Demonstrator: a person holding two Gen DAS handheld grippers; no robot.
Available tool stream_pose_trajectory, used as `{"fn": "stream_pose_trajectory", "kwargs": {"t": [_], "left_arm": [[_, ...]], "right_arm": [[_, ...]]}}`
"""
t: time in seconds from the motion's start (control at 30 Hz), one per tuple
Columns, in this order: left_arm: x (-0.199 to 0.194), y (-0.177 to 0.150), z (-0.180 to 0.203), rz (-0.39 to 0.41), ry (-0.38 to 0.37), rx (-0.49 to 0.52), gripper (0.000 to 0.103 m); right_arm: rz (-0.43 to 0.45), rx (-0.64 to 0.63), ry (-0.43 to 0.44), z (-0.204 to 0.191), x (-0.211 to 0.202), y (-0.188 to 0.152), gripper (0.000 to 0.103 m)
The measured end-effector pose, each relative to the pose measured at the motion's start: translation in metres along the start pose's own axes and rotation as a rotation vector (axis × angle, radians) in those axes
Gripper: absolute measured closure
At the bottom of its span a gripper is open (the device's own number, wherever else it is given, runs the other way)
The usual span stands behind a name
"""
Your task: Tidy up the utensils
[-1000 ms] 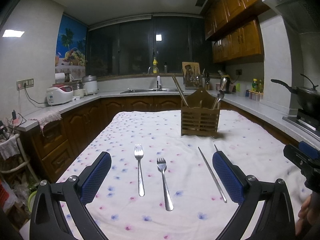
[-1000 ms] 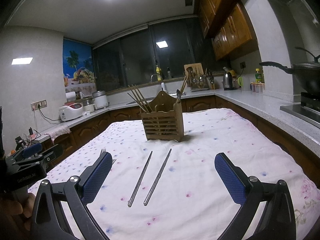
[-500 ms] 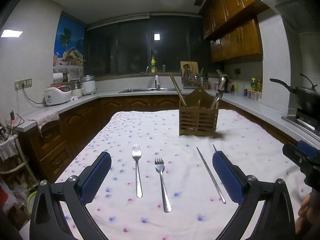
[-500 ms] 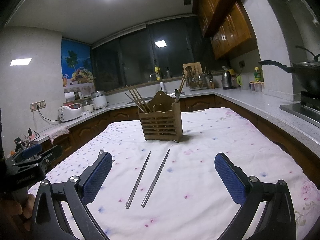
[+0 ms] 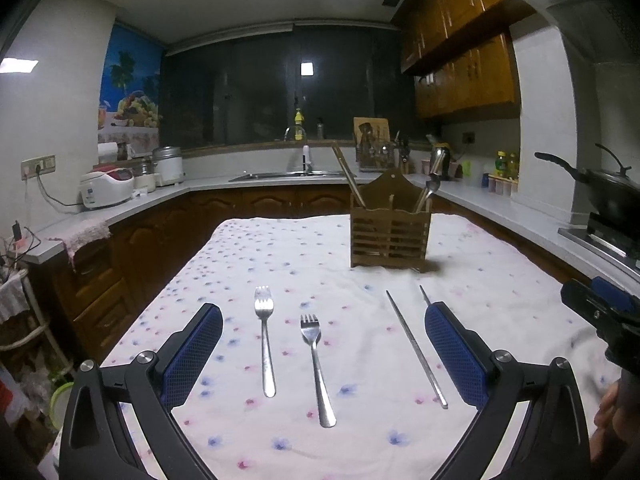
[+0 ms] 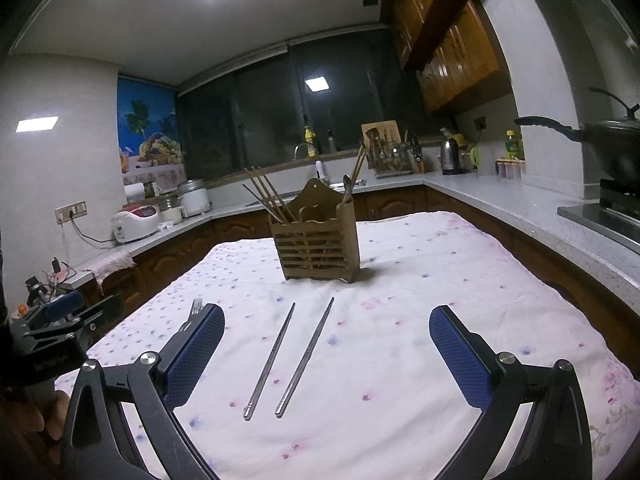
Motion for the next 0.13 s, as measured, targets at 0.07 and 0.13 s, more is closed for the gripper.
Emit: {"fn": "stream_pose_trajectory", "kwargs": {"t": [0.07, 0.13], "left_arm": [[0.0013, 0.0019, 0.0014, 0.001, -0.003, 0.004, 0.001], [0.003, 0.0028, 0.0032, 0.0, -0.004, 0.014, 0.001]], "right_arm": [[-0.008, 0.003, -0.009, 0.0, 0.0013, -0.0008, 0.0], [-0.02, 0.007, -0.017, 0.0022, 0.0034, -0.0001, 0.0]]}}
Point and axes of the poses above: each gripper's, at about its wrist camera, not at the fingertips, and x roughly the way its jaws point, z to its right, y to its top, the point moved 1 cm from there along x, roughly the way its jaws point, and after that the axes turned 8 degrees about x, right-handed, at the moved point
